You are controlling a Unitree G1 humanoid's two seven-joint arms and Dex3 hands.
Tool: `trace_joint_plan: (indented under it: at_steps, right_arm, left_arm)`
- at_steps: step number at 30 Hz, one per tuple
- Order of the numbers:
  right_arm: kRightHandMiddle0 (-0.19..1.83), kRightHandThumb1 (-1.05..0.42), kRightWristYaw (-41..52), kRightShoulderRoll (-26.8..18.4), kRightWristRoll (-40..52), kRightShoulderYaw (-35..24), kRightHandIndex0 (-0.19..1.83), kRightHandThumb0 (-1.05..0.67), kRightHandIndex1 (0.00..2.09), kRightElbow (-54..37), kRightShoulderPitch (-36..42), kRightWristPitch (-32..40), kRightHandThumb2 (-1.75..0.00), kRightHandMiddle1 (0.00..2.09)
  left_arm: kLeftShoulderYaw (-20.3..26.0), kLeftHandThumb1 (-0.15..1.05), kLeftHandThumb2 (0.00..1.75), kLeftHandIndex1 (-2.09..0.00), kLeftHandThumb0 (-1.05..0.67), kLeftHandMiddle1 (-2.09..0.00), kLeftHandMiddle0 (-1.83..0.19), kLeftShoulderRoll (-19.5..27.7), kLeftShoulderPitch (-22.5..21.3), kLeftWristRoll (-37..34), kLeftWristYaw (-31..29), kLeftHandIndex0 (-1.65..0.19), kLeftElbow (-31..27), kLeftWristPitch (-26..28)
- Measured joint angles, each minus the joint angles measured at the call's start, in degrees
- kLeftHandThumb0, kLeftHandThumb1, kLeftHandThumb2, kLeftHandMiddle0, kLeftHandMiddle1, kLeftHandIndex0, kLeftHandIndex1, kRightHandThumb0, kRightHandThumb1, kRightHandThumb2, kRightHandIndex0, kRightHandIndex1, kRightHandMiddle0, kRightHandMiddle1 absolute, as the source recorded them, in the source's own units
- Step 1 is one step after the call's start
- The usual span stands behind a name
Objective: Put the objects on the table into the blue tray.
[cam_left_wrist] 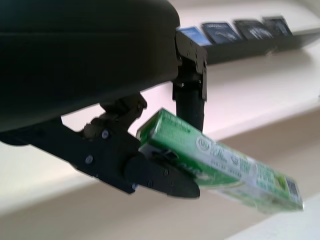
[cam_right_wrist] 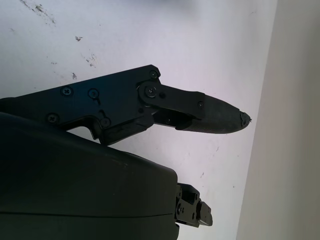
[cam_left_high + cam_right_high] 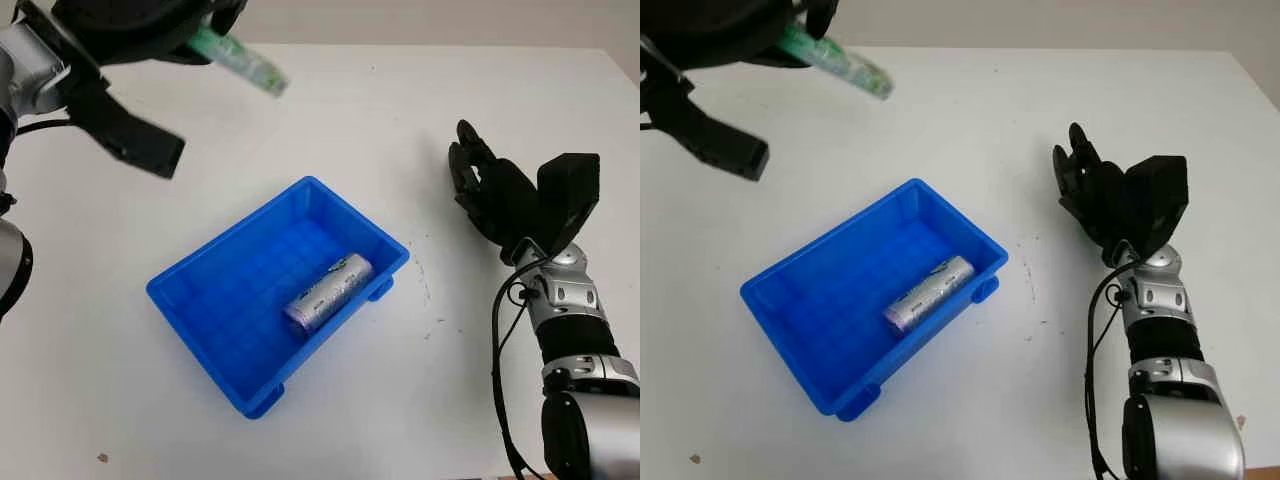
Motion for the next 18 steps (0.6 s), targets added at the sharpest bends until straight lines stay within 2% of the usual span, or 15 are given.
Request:
trace_joint_plan:
  at_steps: [2, 4, 5, 8, 9, 12, 14, 17, 18]
  right_arm:
    - [-0.19, -1.05, 0.0, 0.1, 0.0, 0.0, -0.19, -0.75, 0.00, 0.0, -0.1, 0.0, -0.60, 0.00]
    - [-0.19, -1.05, 0.0, 0.1, 0.0, 0.2, -0.19, -0.75, 0.00, 0.0, -0.2, 0.0, -0.60, 0.00]
    - [-0.19, -1.05, 0.0, 0.2, 0.0, 0.3, -0.19, -0.75, 0.00, 0.1, -0.3, 0.0, -0.60, 0.00]
    - [-0.19, -1.05, -0.1, 0.3, 0.1, 0.4, -0.19, -0.75, 0.00, 0.7, -0.3, 0.0, -0.60, 0.00]
    - [-0.19, -1.05, -0.1, 0.4, 0.1, 0.4, -0.19, -0.75, 0.00, 0.8, -0.4, 0.0, -0.60, 0.00]
    - [-0.19, -1.05, -0.2, 0.5, 0.3, 0.4, -0.19, -0.75, 0.00, 1.0, -0.4, 0.0, -0.59, 0.00]
    - [-0.19, -1.05, -0.2, 0.6, 0.5, 0.4, -0.19, -0.76, 0.00, 1.0, -0.4, 0.0, -0.59, 0.00]
    - [-0.19, -1.05, -0.2, 0.7, 0.6, 0.4, -0.19, -0.76, 0.00, 1.2, -0.4, -0.4, -0.59, 0.00]
    - [-0.19, -1.05, -0.1, 0.8, 0.6, 0.5, -0.19, -0.76, 0.00, 1.3, -0.4, -0.6, -0.59, 0.00]
  left_arm:
    - [4.9, 1.05, 0.46, -2.09, -0.35, -2.09, -0.91, -0.1, 3.9, -10.8, -12.2, -0.32, -7.0, 1.2]
    - [9.6, 1.05, 0.45, -2.09, -0.35, -2.09, -0.86, -0.1, 8.8, -20.4, -23.9, -0.31, -15.6, 5.6]
    - [11.8, 1.05, 0.44, -2.09, -0.35, -2.09, -0.97, -0.1, 11.2, -24.5, -28.9, -0.47, -20.2, 8.6]
    - [18.5, 1.05, 0.46, -2.09, -0.35, -2.09, -1.09, -0.2, 17.7, -33.2, -40.7, -0.67, -33.6, 20.1]
    - [20.5, 1.05, 0.46, -2.09, -0.36, -2.09, -1.13, -0.1, 19.0, -35.3, -44.2, -0.76, -36.9, 24.2]
    - [24.7, 1.05, 0.46, -2.09, -0.34, -2.09, -1.13, 0.6, 21.4, -38.7, -52.7, -0.83, -45.3, 33.2]
    - [26.6, 1.05, 0.46, -2.09, -0.31, -2.09, -1.14, 1.2, 22.6, -39.8, -57.6, -0.84, -50.1, 38.8]
    - [28.7, 1.05, 0.46, -2.09, -0.29, -2.09, -1.14, 2.0, 25.1, -40.0, -62.1, -0.83, -55.4, 43.6]
    - [29.6, 1.05, 0.47, -2.09, -0.29, -2.09, -1.11, 2.3, 26.3, -40.0, -63.4, -0.77, -57.4, 45.2]
